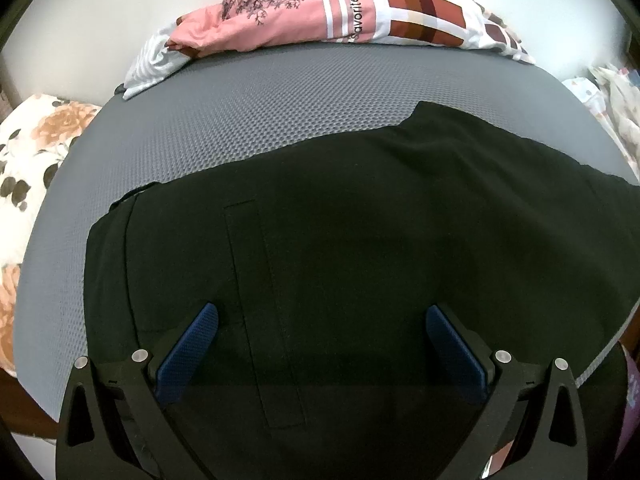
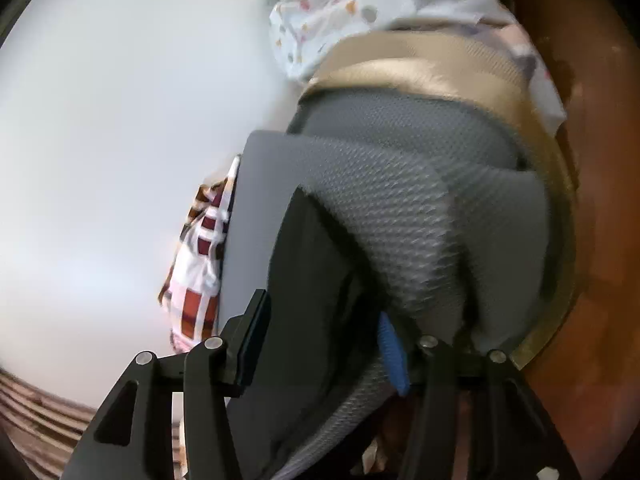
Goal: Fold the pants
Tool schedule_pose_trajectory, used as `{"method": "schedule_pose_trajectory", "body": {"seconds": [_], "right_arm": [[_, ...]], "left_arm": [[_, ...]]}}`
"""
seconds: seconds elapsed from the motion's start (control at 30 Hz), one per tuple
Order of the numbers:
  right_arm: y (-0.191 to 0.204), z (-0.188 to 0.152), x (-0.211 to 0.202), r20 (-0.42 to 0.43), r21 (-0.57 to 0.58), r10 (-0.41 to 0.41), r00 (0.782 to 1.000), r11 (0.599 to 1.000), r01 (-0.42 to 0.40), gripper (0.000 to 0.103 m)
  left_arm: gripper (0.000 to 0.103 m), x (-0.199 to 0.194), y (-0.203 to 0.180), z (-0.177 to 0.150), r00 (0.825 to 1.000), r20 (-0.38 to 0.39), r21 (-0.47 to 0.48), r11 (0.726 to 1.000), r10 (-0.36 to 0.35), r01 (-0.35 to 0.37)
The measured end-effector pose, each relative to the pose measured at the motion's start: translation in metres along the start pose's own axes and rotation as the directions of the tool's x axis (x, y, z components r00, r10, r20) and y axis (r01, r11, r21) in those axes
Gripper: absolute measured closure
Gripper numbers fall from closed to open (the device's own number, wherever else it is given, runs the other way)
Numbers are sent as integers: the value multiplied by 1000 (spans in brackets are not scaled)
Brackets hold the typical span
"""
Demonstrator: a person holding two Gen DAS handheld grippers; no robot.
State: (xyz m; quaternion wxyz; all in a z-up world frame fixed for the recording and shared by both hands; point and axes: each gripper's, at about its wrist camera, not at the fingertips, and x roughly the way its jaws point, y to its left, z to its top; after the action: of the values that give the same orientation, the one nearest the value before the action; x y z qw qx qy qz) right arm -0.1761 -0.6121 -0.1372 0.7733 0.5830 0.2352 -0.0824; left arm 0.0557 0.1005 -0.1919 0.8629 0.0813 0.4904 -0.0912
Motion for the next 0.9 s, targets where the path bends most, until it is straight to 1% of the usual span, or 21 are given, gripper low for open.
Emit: {"method": "schedule_pose_trajectory", "body": {"seconds": [0.07,0.1,0.13,0.17,0.2,0.27,0.3,0.33,0.37,0.4,0.47,0.5,0.57,0.6,0.67,0.73,0.77,0.8,0.87,0.9], "right_arm": [[19,-4,13,-11,-94,-68,998,993,67,53],[25,-4,18,-12,-121,-109,994,987,107,62],[24,-3,23,-24,-117,-150,988,982,146,89],[19,-2,26,-38,-100,-160,986,983,155,92],[17,0,25,-37,-95,-148,988,985,144,93],[20,1,26,-39,-118,-174,984,979,168,93],[23,1,24,-39,-104,-181,983,979,177,93],[27,-1,21,-29,-106,-165,986,981,161,92],[37,-3,18,-14,-133,-145,989,981,142,92],[59,-10,16,5,-209,-158,987,965,156,92],[92,-24,20,8,-303,-165,986,940,160,92],[103,-29,23,4,-328,-163,987,932,155,92],[142,-55,33,-12,-434,-152,988,891,132,92],[154,-65,37,-19,-465,-147,989,877,121,92],[185,-99,56,-62,-544,-139,988,835,84,92],[203,-130,75,-115,-589,-134,984,807,41,92],[210,-145,83,-140,-607,-136,981,794,23,92],[220,-169,98,-172,-641,-149,974,768,4,92],[228,-201,118,-214,-681,-170,962,732,-23,92],[232,-224,133,-234,-715,-201,951,699,-28,92]], "left_arm": [[0,0,0,0,1000,-2,0,1000,-1,1],[0,0,0,0,1000,-1,1,1000,-1,1],[0,0,0,1,1000,-1,1,1000,0,0],[0,0,-1,1,1000,-1,0,1000,1,-1],[0,-1,-1,1,1000,-1,1,1000,1,-1],[0,-1,-1,1,1000,-2,-1,1000,0,0],[0,-1,-1,1,1000,-2,0,1000,0,0],[0,-1,-1,2,1000,-3,-1,1000,1,-1],[0,-1,-1,2,1000,-3,-2,1000,1,-1],[0,-1,-1,2,1000,-4,-2,1000,1,-1],[0,-1,-2,3,1000,-9,-8,1000,-3,3],[0,-2,-1,3,1000,-10,-15,1000,-10,10],[0,-5,0,5,999,-10,-33,999,-36,36],[0,-7,1,6,999,-6,-40,998,-45,45],[0,-13,2,8,998,11,-52,997,-61,61],[0,-18,3,9,997,23,-51,996,-73,74],[0,-20,2,9,997,27,-49,996,-74,75],[0,-21,1,10,997,29,-45,996,-74,75],[0,-23,1,10,996,28,-40,996,-84,85],[0,-23,1,10,995,26,-40,995,-92,93]]}}
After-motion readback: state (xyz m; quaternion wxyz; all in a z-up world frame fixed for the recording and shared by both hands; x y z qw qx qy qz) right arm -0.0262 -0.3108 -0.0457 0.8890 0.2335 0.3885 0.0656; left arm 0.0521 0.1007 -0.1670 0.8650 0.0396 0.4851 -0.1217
